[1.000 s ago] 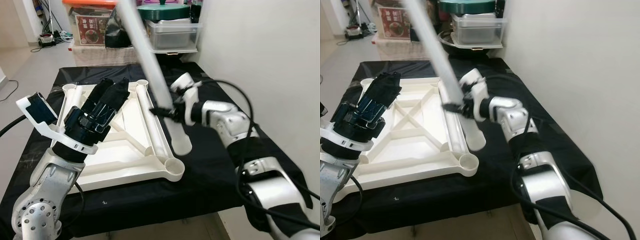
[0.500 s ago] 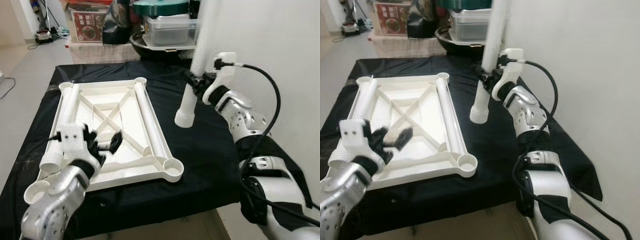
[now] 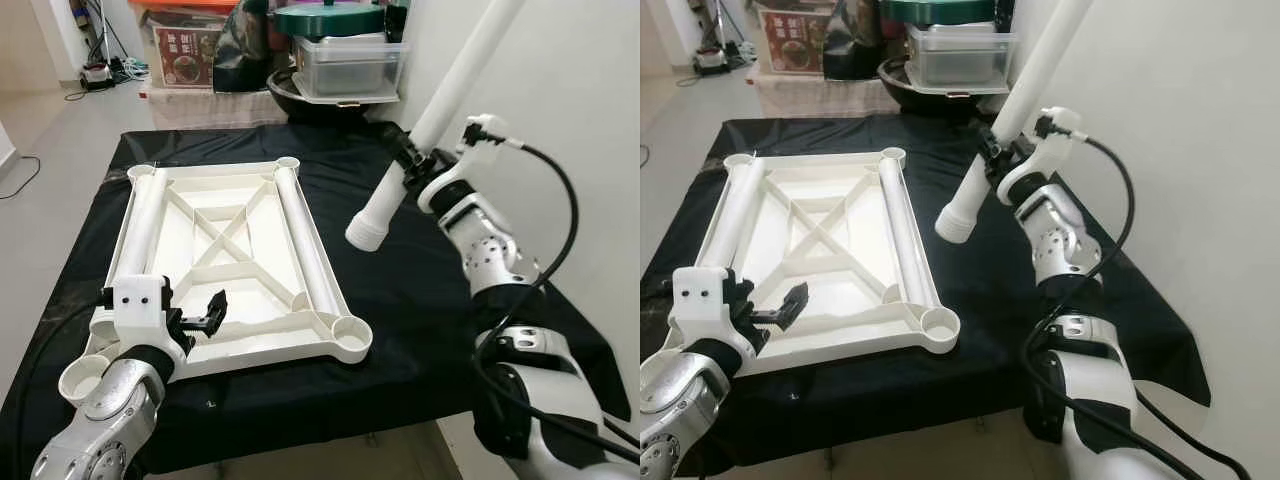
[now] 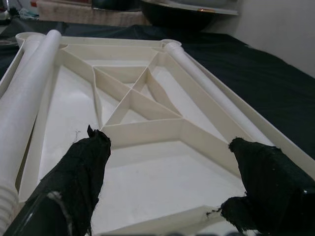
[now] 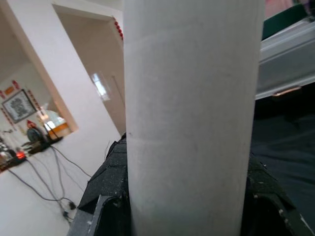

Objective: Building children table

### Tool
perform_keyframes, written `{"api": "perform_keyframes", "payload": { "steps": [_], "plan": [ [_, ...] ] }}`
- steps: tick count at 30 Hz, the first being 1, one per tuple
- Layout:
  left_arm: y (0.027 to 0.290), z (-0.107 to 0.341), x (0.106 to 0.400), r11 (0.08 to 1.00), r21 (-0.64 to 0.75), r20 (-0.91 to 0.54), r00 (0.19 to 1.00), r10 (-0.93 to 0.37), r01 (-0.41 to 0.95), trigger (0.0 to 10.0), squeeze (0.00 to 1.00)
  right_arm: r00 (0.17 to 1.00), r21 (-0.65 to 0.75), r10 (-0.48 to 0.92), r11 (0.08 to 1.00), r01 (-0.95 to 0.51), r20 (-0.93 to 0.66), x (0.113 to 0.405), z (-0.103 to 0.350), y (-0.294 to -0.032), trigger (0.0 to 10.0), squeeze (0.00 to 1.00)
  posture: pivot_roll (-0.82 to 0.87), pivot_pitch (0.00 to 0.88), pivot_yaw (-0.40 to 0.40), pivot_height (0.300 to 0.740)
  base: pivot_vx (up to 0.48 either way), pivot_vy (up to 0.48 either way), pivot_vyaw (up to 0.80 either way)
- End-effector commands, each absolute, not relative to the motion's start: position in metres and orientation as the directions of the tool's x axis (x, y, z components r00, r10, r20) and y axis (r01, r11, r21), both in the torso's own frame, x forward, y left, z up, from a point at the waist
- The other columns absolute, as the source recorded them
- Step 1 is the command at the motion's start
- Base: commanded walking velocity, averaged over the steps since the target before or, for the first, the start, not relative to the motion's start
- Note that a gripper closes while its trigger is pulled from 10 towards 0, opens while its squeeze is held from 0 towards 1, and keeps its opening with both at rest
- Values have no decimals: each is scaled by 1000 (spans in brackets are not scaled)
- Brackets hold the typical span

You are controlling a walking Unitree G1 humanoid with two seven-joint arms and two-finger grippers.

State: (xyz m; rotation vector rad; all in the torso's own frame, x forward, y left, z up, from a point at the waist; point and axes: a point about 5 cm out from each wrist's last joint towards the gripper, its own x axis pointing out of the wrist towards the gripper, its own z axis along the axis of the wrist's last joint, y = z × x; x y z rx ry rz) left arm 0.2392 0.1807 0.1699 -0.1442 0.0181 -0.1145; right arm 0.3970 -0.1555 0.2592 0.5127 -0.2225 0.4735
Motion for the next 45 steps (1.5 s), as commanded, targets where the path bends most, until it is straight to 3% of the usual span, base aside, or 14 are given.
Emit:
{"api": "perform_keyframes", "payload": {
  "steps": [1, 4, 7, 10, 11, 12, 13, 14, 15, 17, 18, 23, 32, 45],
  "plan": [
    [176, 170, 236, 980, -136, 9, 989, -147, 147, 10000, 0, 857, 419, 393, 752, -508, 334, 395, 260, -154, 10000, 0, 81, 0, -54, 740, 0, 0, 0],
    [174, 171, 235, 976, -136, 18, 985, -170, 171, 10000, 0, 841, 417, 413, 735, -534, 348, 393, 261, -150, 10000, 0, 78, 0, -54, 740, 0, 0, 0],
    [161, 174, 228, 925, -187, 34, 943, -332, 332, 10000, 0, 704, 393, 559, 585, -710, 439, 379, 270, -134, 10000, 0, 77, 0, -52, 740, 0, 0, 0],
    [161, 174, 228, 925, -187, 34, 943, -332, 332, 10000, 0, 704, 393, 559, 585, -710, 439, 379, 270, -134, 10000, 0, 77, 0, -52, 740, 0, 0, 0],
    [154, 174, 223, 893, -190, 35, 912, -408, 407, 10000, 0, 635, 368, 615, 518, -772, 467, 373, 275, -128, 10000, 0, 77, 0, -52, 740, 0, 0, 0],
    [146, 174, 216, 849, -190, 30, 867, -497, 493, 10000, 0, 460, 311, 709, 341, -887, 535, 358, 290, -121, 10000, 0, 77, 0, -50, 740, 0, 0, 0],
    [146, 174, 216, 849, -190, 30, 867, -497, 493, 10000, 0, 460, 311, 709, 341, -887, 535, 358, 290, -121, 10000, 0, 77, 0, -50, 740, 0, 0, 0],
    [141, 173, 211, 816, -190, 26, 834, -552, 546, 10000, 0, 321, 261, 754, 203, -944, 573, 346, 299, -116, 10000, 0, 77, 0, -50, 740, 0, 0, 0],
    [141, 173, 211, 816, -190, 26, 834, -552, 546, 10000, 0, 321, 261, 754, 203, -944, 573, 346, 299, -116, 10000, 0, 77, 0, -50, 740, 0, 0, 0],
    [138, 172, 207, 784, -202, 34, 805, -593, 586, 10000, 0, 101, 144, 805, 20, -989, 584, 328, 314, -112, 10000, 0, 80, 0, -52, 740, 0, 0, 0],
    [138, 172, 207, 784, -202, 34, 805, -593, 586, 10000, 0, 101, 144, 805, 20, -989, 584, 328, 314, -112, 10000, 0, 80, 0, -52, 740, 0, 0, 0],
    [135, 171, 201, 744, -216, 46, 767, -640, 633, 10000, 0, -138, -48, 832, -133, -990, 537, 314, 337, -114, 10000, 0, 88, 0, -61, 740, 0, 0, 0],
    [125, 178, 193, 621, -203, 70, 644, -762, 757, 10000, 0, -237, -67, 854, -233, -970, 463, 307, 331, -103, 10000, 0, 94, 0, -76, 740, 0, 0, 0],
    [121, 177, 194, 565, -177, 56, 581, -812, 806, 10000, 0, -241, -29, 859, -256, -966, 452, 306, 322, -98, 10000, 0, 79, 0, -55, 740, 0, 0, 0]
  ]
}}
